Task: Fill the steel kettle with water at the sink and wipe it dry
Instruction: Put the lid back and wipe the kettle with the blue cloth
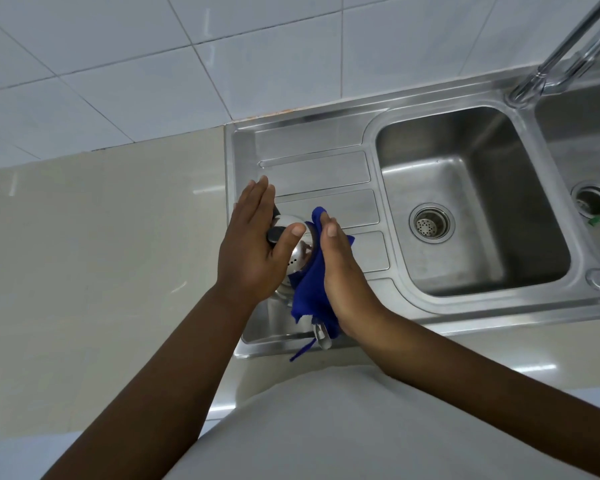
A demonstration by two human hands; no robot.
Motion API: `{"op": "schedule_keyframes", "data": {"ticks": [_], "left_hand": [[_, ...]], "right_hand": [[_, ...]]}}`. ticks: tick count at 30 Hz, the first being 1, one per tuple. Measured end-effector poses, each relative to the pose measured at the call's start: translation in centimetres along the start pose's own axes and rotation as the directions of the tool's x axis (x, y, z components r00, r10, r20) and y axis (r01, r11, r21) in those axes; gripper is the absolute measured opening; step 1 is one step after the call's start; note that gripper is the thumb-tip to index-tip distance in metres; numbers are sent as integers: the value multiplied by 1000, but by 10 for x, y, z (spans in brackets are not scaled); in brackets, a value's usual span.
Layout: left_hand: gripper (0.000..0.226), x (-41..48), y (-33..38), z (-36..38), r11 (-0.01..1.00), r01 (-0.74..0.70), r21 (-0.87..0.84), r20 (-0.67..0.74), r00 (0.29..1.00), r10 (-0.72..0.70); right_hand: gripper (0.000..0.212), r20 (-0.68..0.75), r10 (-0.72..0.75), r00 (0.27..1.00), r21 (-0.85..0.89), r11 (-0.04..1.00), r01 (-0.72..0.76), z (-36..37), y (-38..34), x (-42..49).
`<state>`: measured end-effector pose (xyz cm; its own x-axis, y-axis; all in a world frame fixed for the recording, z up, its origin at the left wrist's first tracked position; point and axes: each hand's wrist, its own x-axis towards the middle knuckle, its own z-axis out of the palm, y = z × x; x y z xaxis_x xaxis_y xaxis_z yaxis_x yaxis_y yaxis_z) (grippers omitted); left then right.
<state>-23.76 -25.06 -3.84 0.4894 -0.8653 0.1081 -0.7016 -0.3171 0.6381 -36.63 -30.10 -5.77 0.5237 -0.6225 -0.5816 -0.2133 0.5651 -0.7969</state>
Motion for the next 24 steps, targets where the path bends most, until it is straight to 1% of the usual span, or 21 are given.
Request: {"op": "schedule_keyframes", "data": {"ticks": [2, 5, 7, 10, 12, 13, 15, 16, 17, 18, 19, 20, 22, 24], "left_hand": [[93, 0, 0, 0, 1000, 10, 4, 0, 1000, -10], [93, 0, 0, 0, 1000, 17, 4, -2, 1000, -17], [93, 0, 0, 0, 1000, 17, 4, -5, 1000, -17], [93, 0, 0, 0, 1000, 16, 1, -4, 1000, -16], [93, 0, 0, 0, 1000, 16, 3, -5, 1000, -16], [94, 0, -1, 0, 1000, 17, 7, -6, 1000, -17], [95, 1, -1, 1, 1000, 23, 16, -9, 1000, -23], [96, 1, 0, 1, 999, 28, 18, -10, 1000, -28], [97, 1, 1, 1, 999, 33, 17, -10, 999, -33], [97, 0, 3, 1, 999, 36, 14, -6, 999, -36], [98, 0, 4, 0, 999, 40, 14, 5, 999, -41], [99, 0, 5, -1, 999, 46, 22, 27, 999, -46], [98, 2, 3, -8, 998, 21, 60, 111, 993, -28], [93, 7, -4, -19, 990, -98, 101, 237, 969, 72]], "right_hand": [[102, -5, 58, 998, 31, 998, -57, -6, 6, 6], [89, -30, 211, 977, 105, 973, -207, -11, 13, 15], [96, -33, 258, 966, 118, 961, -252, -10, 14, 17], [109, -24, 246, 969, 109, 964, -243, -5, 7, 10], [123, -13, 190, 982, 69, 980, -188, -1, 2, 0], [124, -9, 143, 990, 39, 989, -143, 2, -2, -5], [110, 19, 32, 999, -49, 998, -31, 8, -12, -16], [101, 44, -28, 999, -102, 994, 32, 10, -17, -22], [95, 67, -89, 994, -150, 984, 99, 12, -21, -26], [95, 86, -142, 986, -184, 971, 156, 12, -23, -29], [100, 97, -183, 978, -209, 957, 200, 10, -23, -29], [104, 112, -220, 969, -234, 942, 241, 6, -21, -26], [99, 151, -282, 947, -275, 908, 315, -3, -14, -16], [93, 171, -293, 941, -260, 907, 330, -12, -15, -6]]}}
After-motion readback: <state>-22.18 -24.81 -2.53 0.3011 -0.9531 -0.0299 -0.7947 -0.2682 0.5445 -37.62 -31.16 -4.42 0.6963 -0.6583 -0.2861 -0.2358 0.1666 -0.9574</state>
